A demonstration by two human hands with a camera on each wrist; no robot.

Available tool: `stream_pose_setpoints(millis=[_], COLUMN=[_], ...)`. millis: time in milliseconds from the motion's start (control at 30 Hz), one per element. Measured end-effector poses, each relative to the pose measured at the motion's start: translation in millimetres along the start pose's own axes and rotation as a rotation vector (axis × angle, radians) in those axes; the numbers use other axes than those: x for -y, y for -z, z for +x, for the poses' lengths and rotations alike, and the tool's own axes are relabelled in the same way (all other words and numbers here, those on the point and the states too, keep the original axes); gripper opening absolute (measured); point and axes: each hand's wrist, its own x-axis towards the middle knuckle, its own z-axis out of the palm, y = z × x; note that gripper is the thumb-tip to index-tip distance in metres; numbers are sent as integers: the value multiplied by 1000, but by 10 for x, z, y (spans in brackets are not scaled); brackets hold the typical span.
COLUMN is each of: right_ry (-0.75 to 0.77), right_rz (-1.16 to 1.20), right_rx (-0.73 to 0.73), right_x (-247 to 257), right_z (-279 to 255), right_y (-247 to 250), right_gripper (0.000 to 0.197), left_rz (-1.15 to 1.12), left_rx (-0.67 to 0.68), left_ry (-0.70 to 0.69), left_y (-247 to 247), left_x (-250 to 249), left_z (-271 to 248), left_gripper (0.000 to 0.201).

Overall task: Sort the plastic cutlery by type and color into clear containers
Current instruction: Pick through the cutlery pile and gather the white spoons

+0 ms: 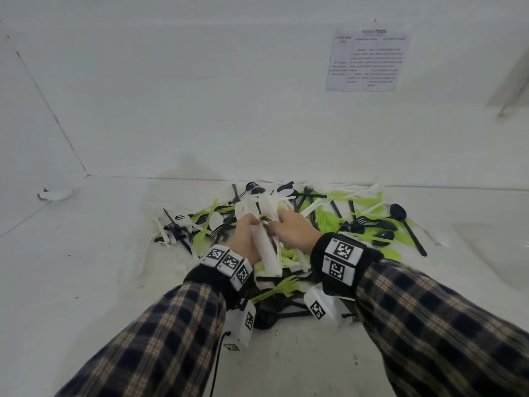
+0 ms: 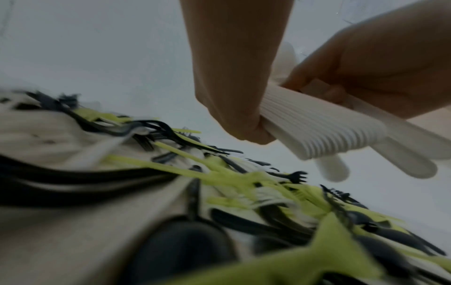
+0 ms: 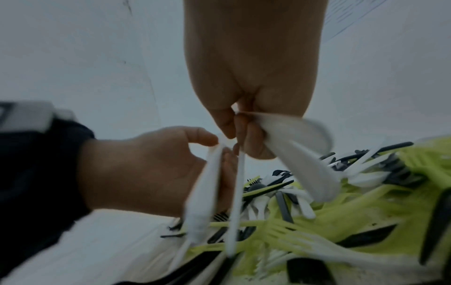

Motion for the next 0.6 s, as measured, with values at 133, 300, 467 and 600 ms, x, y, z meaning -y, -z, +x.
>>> stream_pose_setpoints(millis=[133, 300, 467, 600], right_ry=[-18, -13, 92, 129], right_rz=[20, 87, 10, -31], right_rx=[-15, -110, -195, -255], right_x=[-124, -278, -390, -428], right_z=[-108, -231, -331, -368], right_y=[65, 165, 129, 115], right_gripper=[18, 26, 7, 17], left_rz=[86, -19, 3, 2], left_rx=[20, 149, 170, 170], left_ry=[-1, 62, 26, 30], left_y=[-149, -366, -448, -507], left_x=[141, 178, 215, 237], left_z=[72, -89, -135, -216], left_gripper=[30, 25, 29, 32])
